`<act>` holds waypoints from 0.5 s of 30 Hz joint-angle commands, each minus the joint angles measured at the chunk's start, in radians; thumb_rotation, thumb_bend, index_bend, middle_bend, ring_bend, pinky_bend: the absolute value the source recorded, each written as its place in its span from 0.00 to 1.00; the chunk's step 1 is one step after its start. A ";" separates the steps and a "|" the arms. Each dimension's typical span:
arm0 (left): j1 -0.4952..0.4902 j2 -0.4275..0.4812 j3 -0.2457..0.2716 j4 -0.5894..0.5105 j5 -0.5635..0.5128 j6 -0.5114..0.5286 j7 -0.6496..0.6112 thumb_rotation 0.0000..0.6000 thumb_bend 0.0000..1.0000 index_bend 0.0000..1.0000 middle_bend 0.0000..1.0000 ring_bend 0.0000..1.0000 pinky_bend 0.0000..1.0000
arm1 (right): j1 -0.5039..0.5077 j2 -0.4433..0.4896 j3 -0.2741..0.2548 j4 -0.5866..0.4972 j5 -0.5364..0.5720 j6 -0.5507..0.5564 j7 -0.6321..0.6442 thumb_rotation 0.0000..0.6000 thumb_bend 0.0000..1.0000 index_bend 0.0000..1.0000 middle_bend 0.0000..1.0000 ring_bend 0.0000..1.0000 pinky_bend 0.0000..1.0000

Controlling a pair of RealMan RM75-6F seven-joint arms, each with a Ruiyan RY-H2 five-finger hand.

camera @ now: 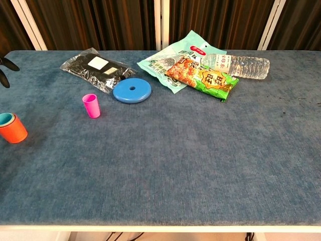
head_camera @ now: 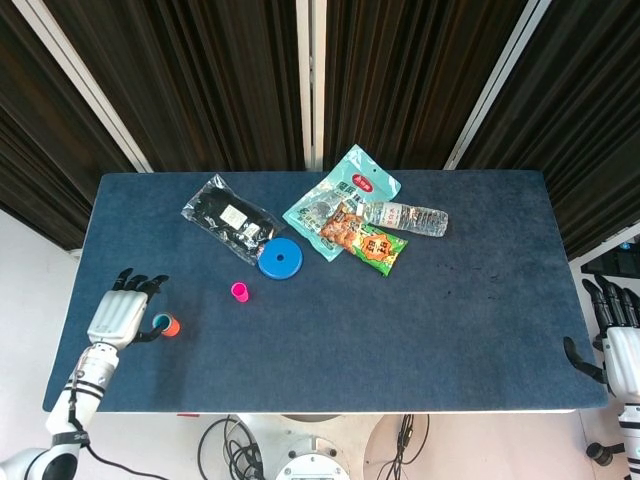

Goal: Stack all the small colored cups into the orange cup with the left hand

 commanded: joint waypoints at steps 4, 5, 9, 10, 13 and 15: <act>-0.052 -0.030 -0.060 -0.006 -0.008 -0.010 0.019 1.00 0.22 0.19 0.29 0.12 0.00 | -0.001 0.001 0.001 -0.003 -0.007 0.008 0.006 1.00 0.32 0.00 0.00 0.00 0.00; -0.065 -0.038 -0.067 -0.006 -0.015 -0.023 0.024 1.00 0.22 0.20 0.29 0.12 0.00 | -0.002 0.002 0.001 -0.004 -0.008 0.009 0.006 1.00 0.32 0.00 0.00 0.00 0.00; -0.128 -0.093 -0.092 0.025 -0.068 -0.098 0.050 1.00 0.22 0.21 0.30 0.12 0.00 | -0.003 0.001 0.001 -0.007 -0.007 0.012 0.011 1.00 0.32 0.00 0.00 0.00 0.00; -0.141 -0.111 -0.095 0.041 -0.081 -0.111 0.059 1.00 0.22 0.21 0.30 0.12 0.00 | -0.004 0.001 0.001 -0.007 -0.007 0.013 0.013 1.00 0.32 0.00 0.00 0.00 0.00; -0.181 -0.171 -0.100 0.095 -0.123 -0.152 0.080 1.00 0.22 0.21 0.31 0.12 0.00 | -0.010 0.003 -0.001 -0.003 -0.006 0.019 0.022 1.00 0.32 0.00 0.00 0.00 0.00; -0.194 -0.202 -0.101 0.125 -0.127 -0.155 0.086 1.00 0.22 0.21 0.32 0.12 0.00 | -0.013 0.004 -0.001 0.001 -0.002 0.020 0.029 1.00 0.32 0.00 0.00 0.00 0.00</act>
